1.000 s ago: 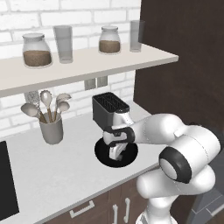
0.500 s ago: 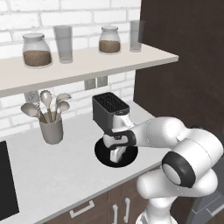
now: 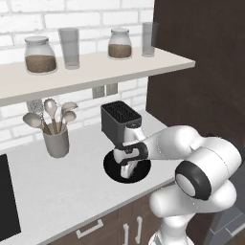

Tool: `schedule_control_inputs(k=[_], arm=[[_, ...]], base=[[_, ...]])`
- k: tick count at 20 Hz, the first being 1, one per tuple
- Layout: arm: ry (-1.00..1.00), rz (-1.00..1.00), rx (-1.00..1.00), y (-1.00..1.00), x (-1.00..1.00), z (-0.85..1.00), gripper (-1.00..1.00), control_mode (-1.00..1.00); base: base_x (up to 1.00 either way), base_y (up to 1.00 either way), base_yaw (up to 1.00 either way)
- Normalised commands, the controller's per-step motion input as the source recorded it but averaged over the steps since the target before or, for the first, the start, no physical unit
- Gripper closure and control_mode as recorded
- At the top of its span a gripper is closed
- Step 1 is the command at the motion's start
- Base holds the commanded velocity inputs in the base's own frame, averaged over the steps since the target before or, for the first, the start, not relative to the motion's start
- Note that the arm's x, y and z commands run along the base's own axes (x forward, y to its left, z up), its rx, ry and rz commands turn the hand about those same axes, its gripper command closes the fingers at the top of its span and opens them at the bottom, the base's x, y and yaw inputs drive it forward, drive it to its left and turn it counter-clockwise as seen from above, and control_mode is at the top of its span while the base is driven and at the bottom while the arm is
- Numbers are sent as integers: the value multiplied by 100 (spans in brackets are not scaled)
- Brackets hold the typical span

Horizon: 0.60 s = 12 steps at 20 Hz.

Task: Grab a lemon wedge from the fridge and one ice cube from the ice bowl, and put them in the glass of lemonade.

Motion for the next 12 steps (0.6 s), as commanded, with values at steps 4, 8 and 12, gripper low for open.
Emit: schedule_control_inputs(k=[4, 8, 12], arm=[[0, 0, 0, 0, 0, -19, -100, -100], [0, 0, 0, 0, 0, -6, 100, -100], [0, 0, 0, 0, 0, 0, 100, -100]], base=[[0, 0, 0], [0, 0, 0], [0, 0, 0]])
